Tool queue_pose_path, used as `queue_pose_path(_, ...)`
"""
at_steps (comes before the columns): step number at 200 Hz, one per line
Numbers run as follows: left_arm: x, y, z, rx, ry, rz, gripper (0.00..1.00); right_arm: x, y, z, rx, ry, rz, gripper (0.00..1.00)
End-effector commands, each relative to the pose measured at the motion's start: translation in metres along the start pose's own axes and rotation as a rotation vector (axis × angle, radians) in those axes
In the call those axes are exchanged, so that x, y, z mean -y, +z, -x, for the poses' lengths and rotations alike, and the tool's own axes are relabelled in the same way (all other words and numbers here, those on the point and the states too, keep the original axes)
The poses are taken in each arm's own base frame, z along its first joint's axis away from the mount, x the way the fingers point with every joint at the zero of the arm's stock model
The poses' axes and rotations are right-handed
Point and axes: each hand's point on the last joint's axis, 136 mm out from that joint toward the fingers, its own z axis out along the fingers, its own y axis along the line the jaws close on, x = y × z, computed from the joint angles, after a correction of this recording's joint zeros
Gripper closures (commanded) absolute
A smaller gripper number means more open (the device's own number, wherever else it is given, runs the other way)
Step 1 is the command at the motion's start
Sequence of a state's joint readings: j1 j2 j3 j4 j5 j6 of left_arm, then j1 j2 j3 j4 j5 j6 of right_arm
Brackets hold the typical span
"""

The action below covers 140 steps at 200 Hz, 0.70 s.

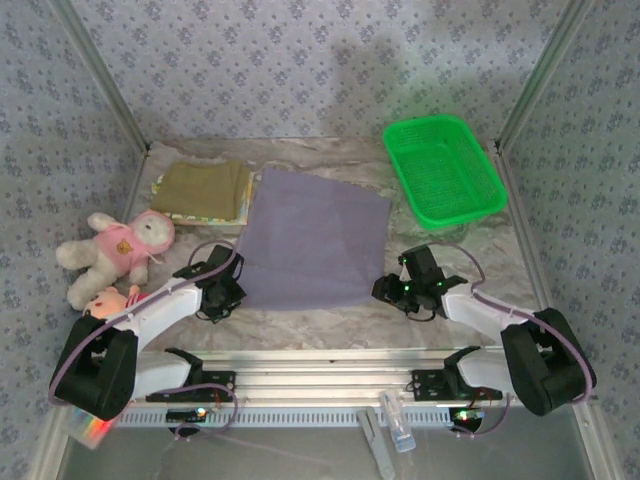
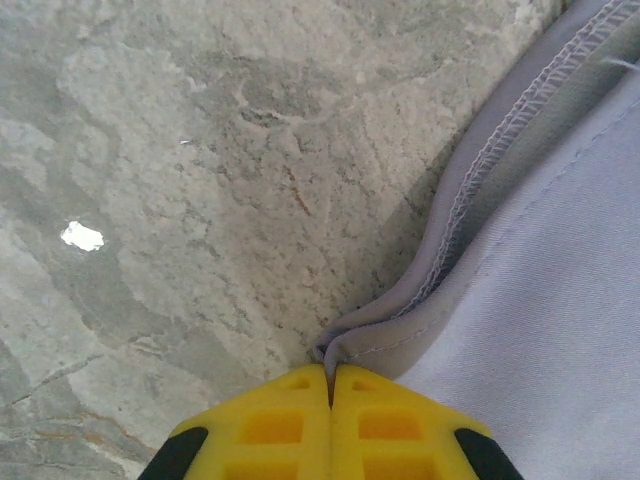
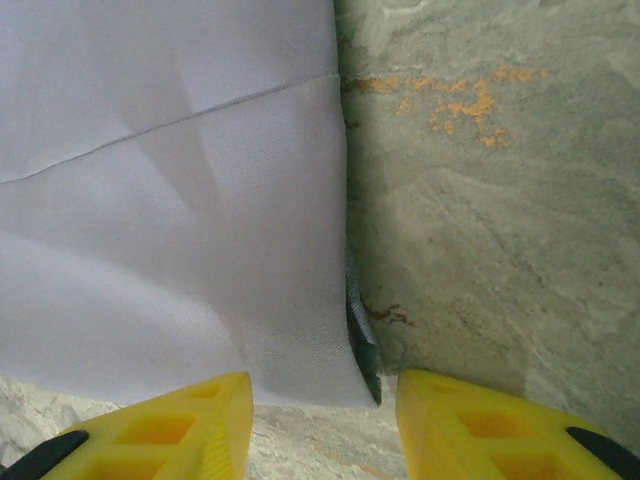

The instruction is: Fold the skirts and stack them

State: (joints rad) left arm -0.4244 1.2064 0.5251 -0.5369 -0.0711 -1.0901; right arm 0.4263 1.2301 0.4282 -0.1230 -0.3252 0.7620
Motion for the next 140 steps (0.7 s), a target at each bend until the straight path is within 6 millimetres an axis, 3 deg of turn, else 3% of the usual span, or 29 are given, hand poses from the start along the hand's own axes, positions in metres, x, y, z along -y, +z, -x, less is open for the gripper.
queue_pose_path(1,0.009,0.008,-0.004,-0.033,-0.008,-0.033,1.0,-0.02,0.003,0.009,0.019,-0.019,0.067,0.57)
queue_pose_path(48,0.009,0.008,-0.005,-0.035,-0.006,-0.031,1.0,-0.036,-0.001,0.014,0.038,-0.022,0.133,0.57)
queue_pose_path(140,0.008,0.009,-0.006,-0.039,-0.005,-0.025,1.0,-0.02,0.012,0.01,0.06,0.077,0.118,0.58)
